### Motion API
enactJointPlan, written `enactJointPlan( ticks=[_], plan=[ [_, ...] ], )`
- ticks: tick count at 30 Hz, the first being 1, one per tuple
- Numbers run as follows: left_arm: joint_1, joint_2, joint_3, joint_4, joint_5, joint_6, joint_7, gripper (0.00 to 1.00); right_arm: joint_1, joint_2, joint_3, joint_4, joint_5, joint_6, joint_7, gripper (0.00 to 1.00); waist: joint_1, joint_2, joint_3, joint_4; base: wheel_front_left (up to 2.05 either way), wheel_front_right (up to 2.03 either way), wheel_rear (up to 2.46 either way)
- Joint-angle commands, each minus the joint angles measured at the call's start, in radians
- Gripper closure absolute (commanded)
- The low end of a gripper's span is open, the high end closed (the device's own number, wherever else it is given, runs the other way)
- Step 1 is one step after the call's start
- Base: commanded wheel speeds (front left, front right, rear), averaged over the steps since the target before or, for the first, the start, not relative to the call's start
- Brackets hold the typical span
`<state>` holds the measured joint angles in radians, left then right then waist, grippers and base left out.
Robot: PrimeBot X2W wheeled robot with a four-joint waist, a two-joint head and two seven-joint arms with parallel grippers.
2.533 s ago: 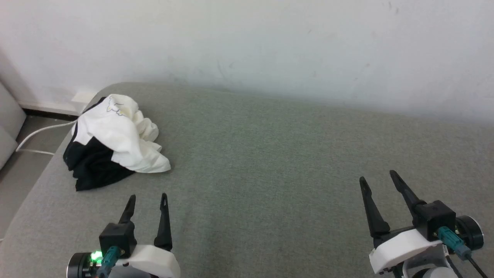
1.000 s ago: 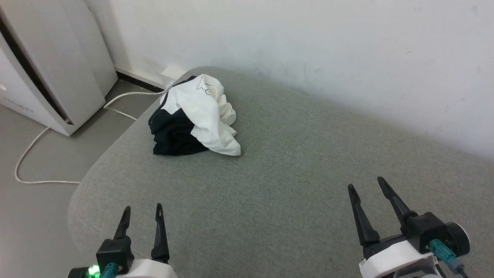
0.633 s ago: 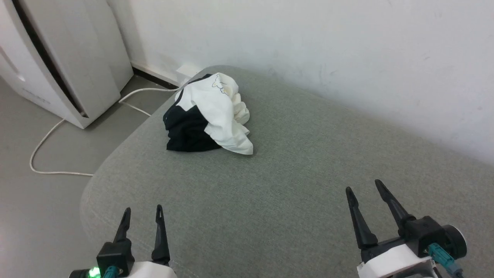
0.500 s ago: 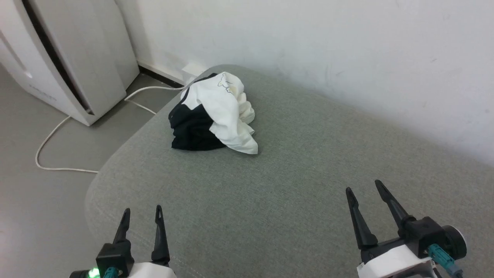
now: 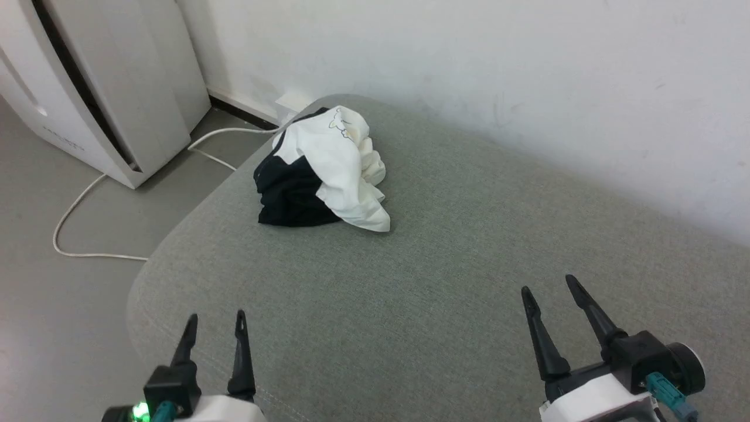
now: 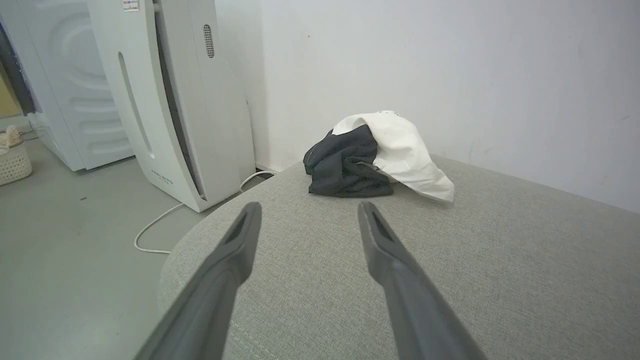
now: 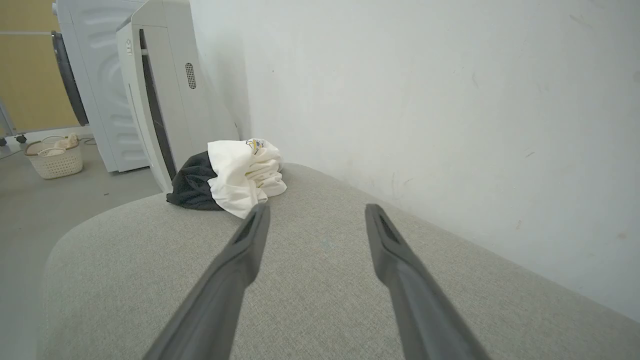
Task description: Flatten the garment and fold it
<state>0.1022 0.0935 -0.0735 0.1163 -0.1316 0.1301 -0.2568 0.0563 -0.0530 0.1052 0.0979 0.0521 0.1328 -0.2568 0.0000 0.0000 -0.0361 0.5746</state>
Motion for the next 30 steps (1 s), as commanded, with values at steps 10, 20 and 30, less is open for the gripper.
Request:
enactJointPlan(
  ticks=[10, 20, 30],
  plan=[
    [-0.338, 0.085, -0.022, 0.092, -0.064, -0.142, 0.154, 0.0, -0.034, 0.003, -0.016, -0.063, -0.102, -0.002, -0.005, 0.0, 0.0, 0.0, 0.184, -0.091, 0.0, 0.0, 0.0],
    [-0.772, 0.218, -0.064, 0.34, -0.221, -0.256, 0.5, 0.0, -0.099, 0.003, 0.018, -0.139, -0.175, -0.002, -0.005, 0.0, 0.0, 0.0, 0.386, -0.208, 0.0, 0.0, 0.0],
    [-0.98, 0.416, -0.246, 0.468, -0.488, -0.26, 0.7, 0.0, -0.144, 0.002, 0.068, -0.177, -0.175, -0.002, -0.005, 0.0, 0.0, 0.0, 0.501, -0.312, 0.0, 0.0, 0.0]
  ],
)
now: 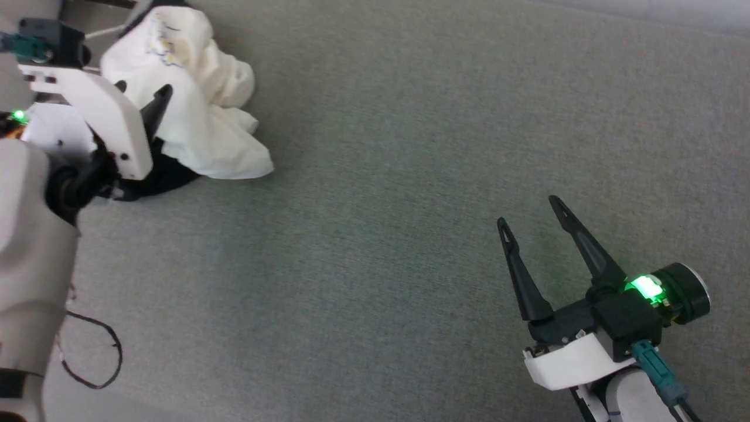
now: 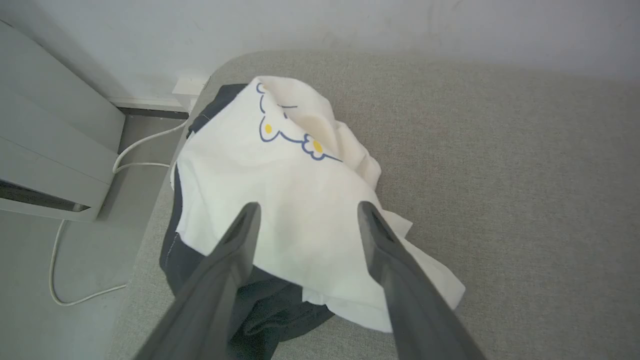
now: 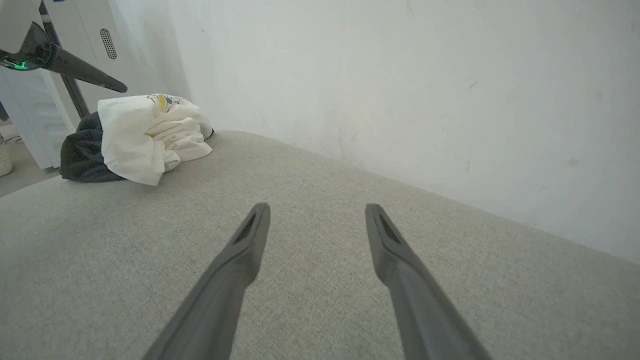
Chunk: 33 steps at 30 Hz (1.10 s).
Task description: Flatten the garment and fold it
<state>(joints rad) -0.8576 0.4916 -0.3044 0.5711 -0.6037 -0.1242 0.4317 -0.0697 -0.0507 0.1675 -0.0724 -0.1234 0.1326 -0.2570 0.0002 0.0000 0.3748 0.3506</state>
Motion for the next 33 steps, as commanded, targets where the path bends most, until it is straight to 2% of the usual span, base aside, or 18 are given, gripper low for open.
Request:
enactJointPlan(
  ticks=[1, 7, 14, 15, 16, 17, 20, 28, 33],
  plan=[
    [-0.034, 0.035, -0.031, 0.028, -0.036, -0.006, 0.029, 0.0, -0.022, 0.0, 0.011, -0.01, 0.0, -0.002, -0.005, 0.0, -0.0002, 0.0, 0.1, -0.095, 0.0, 0.0, 0.0],
    [-0.097, 0.099, -0.095, 0.127, -0.155, -0.006, 0.157, 0.0, -0.043, 0.0, 0.015, -0.028, -0.001, -0.002, -0.005, 0.0, -0.0002, 0.0, 0.142, -0.124, 0.0, 0.0, 0.0],
    [-0.09, 0.096, -0.128, 0.231, -0.246, -0.006, 0.264, 0.0, -0.05, 0.0, 0.016, -0.029, -0.004, -0.002, -0.005, 0.0, -0.0002, 0.0, 0.156, -0.136, 0.0, 0.0, 0.0],
    [-0.084, 0.092, -0.13, 0.247, -0.265, -0.006, 0.286, 0.09, -0.051, 0.0, 0.015, -0.028, -0.004, -0.002, -0.005, 0.0, -0.0002, 0.0, 0.155, -0.136, 0.0, 0.0, 0.0],
    [-0.08, 0.089, -0.133, 0.255, -0.284, -0.006, 0.303, 0.8, -0.051, 0.0, 0.013, -0.026, -0.003, -0.002, -0.005, 0.0, -0.0002, 0.0, 0.151, -0.137, 0.0, 0.0, 0.0],
    [-0.078, 0.087, -0.133, 0.258, -0.3, -0.006, 0.306, 1.0, -0.051, 0.0, 0.011, -0.024, -0.002, -0.002, -0.005, 0.0, -0.0002, 0.0, 0.147, -0.136, 0.0, 0.0, 0.0],
    [-0.073, 0.102, -0.144, 0.25, -0.311, -0.006, 0.252, 1.0, -0.048, 0.0, 0.006, -0.017, 0.003, -0.002, -0.005, 0.0, -0.0002, 0.0, 0.125, -0.134, 0.0, 0.0, 0.0],
    [-0.108, 0.156, -0.165, 0.239, -0.297, -0.006, 0.003, 1.0, -0.04, 0.0, 0.002, 0.025, 0.035, -0.002, -0.005, 0.0, -0.0002, 0.0, 0.008, -0.127, 0.0, 0.0, 0.0],
    [-0.146, 0.201, -0.177, 0.202, -0.245, -0.006, -0.233, 1.0, -0.027, 0.0, 0.002, 0.032, 0.073, -0.002, -0.005, 0.0, -0.0002, 0.0, -0.09, -0.139, 0.0, 0.0, 0.0]
  ],
)
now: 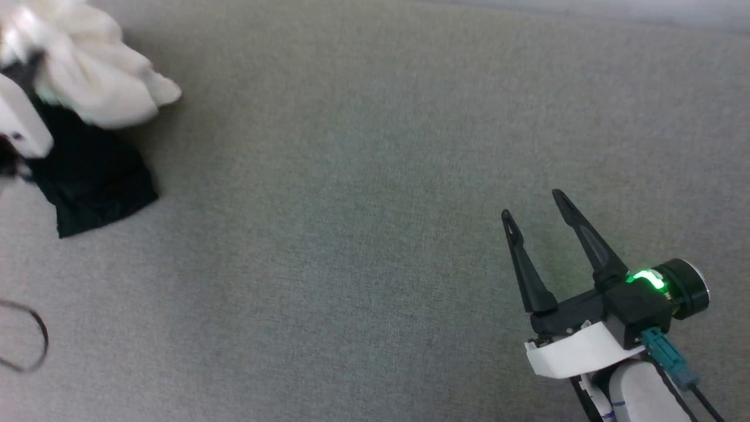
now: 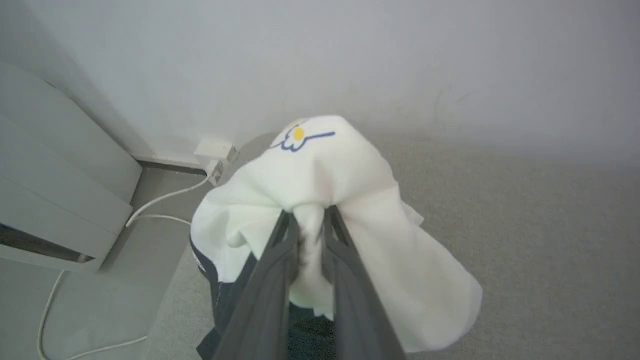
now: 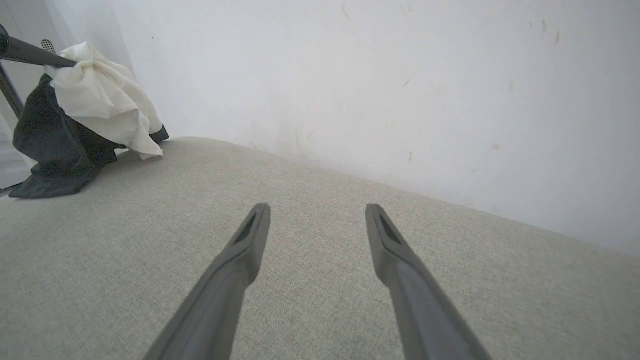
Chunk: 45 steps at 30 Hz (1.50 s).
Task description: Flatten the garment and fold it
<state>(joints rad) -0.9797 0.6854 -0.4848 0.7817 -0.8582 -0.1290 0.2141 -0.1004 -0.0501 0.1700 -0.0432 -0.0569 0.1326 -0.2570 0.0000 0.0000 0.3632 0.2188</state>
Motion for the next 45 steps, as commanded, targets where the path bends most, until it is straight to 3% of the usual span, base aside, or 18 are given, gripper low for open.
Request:
enactJointPlan(
  ticks=[1, 7, 12, 20, 30, 34, 40, 41, 42, 45],
  plan=[
    [-0.036, 0.011, 0.006, -0.012, 0.033, -0.001, -0.082, 1.0, 0.007, 0.0, -0.006, 0.005, 0.012, -0.002, -0.005, 0.0, 0.0, 0.0, -0.097, -0.01, 0.0, 0.0, 0.0],
    [-0.089, -0.005, -0.016, -0.06, 0.138, 0.002, -0.327, 1.0, 0.033, 0.0, -0.022, 0.022, 0.047, -0.002, -0.005, 0.0, 0.0, 0.0, -0.209, -0.031, 0.0, 0.0, 0.0],
    [-0.124, -0.023, -0.046, -0.169, 0.194, 0.003, -0.41, 1.0, 0.052, 0.0, -0.02, 0.029, 0.079, -0.002, -0.005, 0.0, 0.0, 0.0, -0.284, -0.068, 0.0, 0.0, 0.0],
    [-0.145, -0.09, -0.108, -0.405, 0.218, 0.008, -0.393, 1.0, 0.069, 0.0, -0.053, 0.035, 0.1, -0.002, -0.005, 0.0, 0.0, 0.0, -0.333, -0.166, 0.0, 0.0, 0.0],
    [-0.009, -0.257, -0.23, -0.616, 0.202, 0.061, -0.37, 1.0, 0.062, 0.0, -0.178, 0.032, 0.137, -0.002, -0.005, 0.0, 0.0, 0.0, -0.312, -0.308, 0.0, 0.0, 0.0],
    [0.147, -0.321, -0.365, -0.603, 0.218, 0.065, -0.346, 1.0, 0.055, 0.0, -0.218, 0.039, 0.151, -0.002, -0.005, 0.0, 0.0, 0.0, -0.287, -0.337, 0.0, 0.0, 0.0],
    [0.383, -0.409, -0.58, -0.449, 0.196, 0.039, -0.256, 1.0, 0.049, 0.0, -0.227, 0.061, 0.158, -0.002, -0.005, 0.0, 0.0, 0.0, -0.26, -0.348, 0.0, 0.0, 0.0],
    [0.41, -0.42, -0.603, -0.423, 0.191, 0.037, -0.244, 0.63, 0.048, 0.0, -0.225, 0.066, 0.158, -0.002, -0.005, 0.0, 0.0, 0.0, -0.259, -0.346, 0.0, 0.0, 0.0],
    [0.428, -0.431, -0.62, -0.403, 0.191, 0.035, -0.242, 0.0, 0.047, 0.0, -0.222, 0.07, 0.158, -0.002, -0.005, 0.0, 0.0, 0.0, -0.258, -0.342, 0.0, 0.0, 0.0],
    [0.46, -0.461, -0.634, -0.367, 0.185, 0.036, -0.267, 0.0, 0.049, 0.0, -0.221, 0.08, 0.156, -0.002, -0.005, 0.0, 0.0, 0.0, -0.263, -0.322, 0.0, 0.0, 0.0]
  ],
)
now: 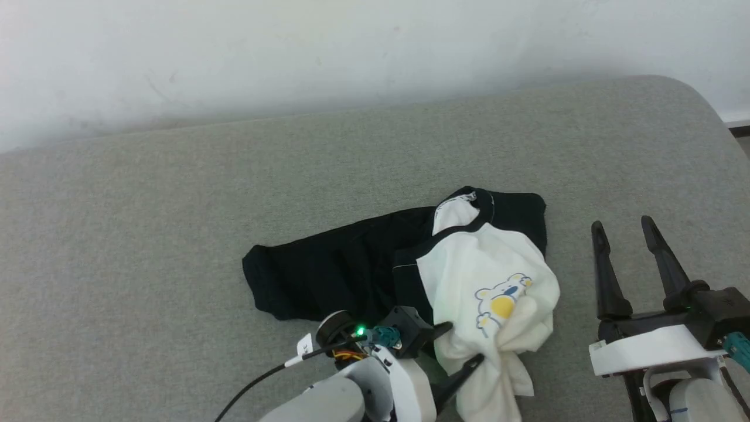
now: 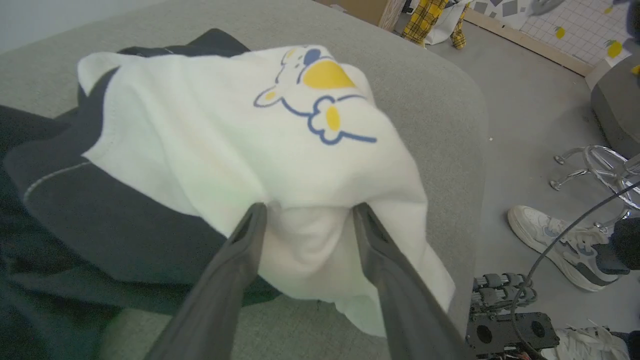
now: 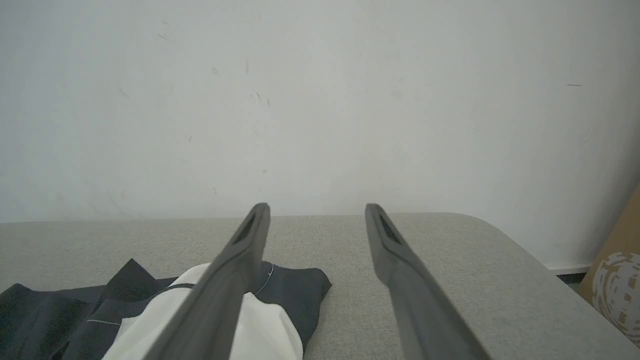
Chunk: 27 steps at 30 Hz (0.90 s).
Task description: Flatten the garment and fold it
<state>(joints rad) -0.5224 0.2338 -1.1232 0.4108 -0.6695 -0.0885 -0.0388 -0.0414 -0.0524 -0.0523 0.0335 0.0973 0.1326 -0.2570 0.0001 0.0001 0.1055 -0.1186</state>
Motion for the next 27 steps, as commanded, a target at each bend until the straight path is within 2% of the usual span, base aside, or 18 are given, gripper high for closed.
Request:
enactJointPlan(
  ticks=[1, 4, 7, 13, 18, 20, 27],
  plan=[
    [0.007, -0.016, 0.009, 0.009, -0.007, -0.002, -0.029, 0.0, -0.008, 0.002, 0.003, 0.006, 0.0, -0.002, -0.005, 0.0, -0.0001, -0.0001, -0.01, 0.025, 0.0, 0.0, 0.0],
    [0.003, -0.016, 0.038, 0.006, -0.013, 0.011, -0.08, 0.0, -0.002, 0.002, 0.014, 0.015, -0.006, -0.002, -0.005, 0.0, -0.0001, -0.0001, -0.033, 0.051, 0.0, 0.0, 0.0],
    [0.003, 0.004, 0.114, -0.018, -0.043, 0.05, -0.147, 0.0, 0.01, 0.002, 0.027, 0.02, -0.011, -0.002, -0.005, 0.0, -0.0001, -0.0001, -0.063, 0.076, 0.0, 0.0, 0.0],
    [0.053, 0.097, 0.27, -0.094, -0.08, 0.154, -0.208, 0.0, 0.048, 0.002, 0.029, 0.022, -0.02, -0.002, -0.005, 0.0, -0.0001, -0.0001, -0.108, 0.126, 0.0, 0.0, 0.0],
    [0.175, 0.165, 0.388, -0.156, -0.084, 0.237, -0.222, 0.0, 0.079, 0.002, 0.04, 0.022, -0.022, -0.002, -0.005, 0.0, -0.0001, -0.0001, -0.129, 0.146, 0.0, 0.0, 0.0],
    [0.236, 0.18, 0.407, -0.18, -0.078, 0.244, -0.222, 0.0, 0.088, 0.002, 0.048, 0.022, -0.027, -0.002, -0.005, 0.0, -0.0001, -0.0001, -0.133, 0.147, 0.0, 0.0, 0.0],
    [0.378, 0.164, 0.445, -0.223, -0.033, 0.262, -0.223, 0.0, 0.115, 0.002, 0.057, 0.019, -0.027, -0.002, -0.005, 0.0, -0.0001, -0.0001, -0.126, 0.136, 0.0, 0.0, 0.0]
  ],
)
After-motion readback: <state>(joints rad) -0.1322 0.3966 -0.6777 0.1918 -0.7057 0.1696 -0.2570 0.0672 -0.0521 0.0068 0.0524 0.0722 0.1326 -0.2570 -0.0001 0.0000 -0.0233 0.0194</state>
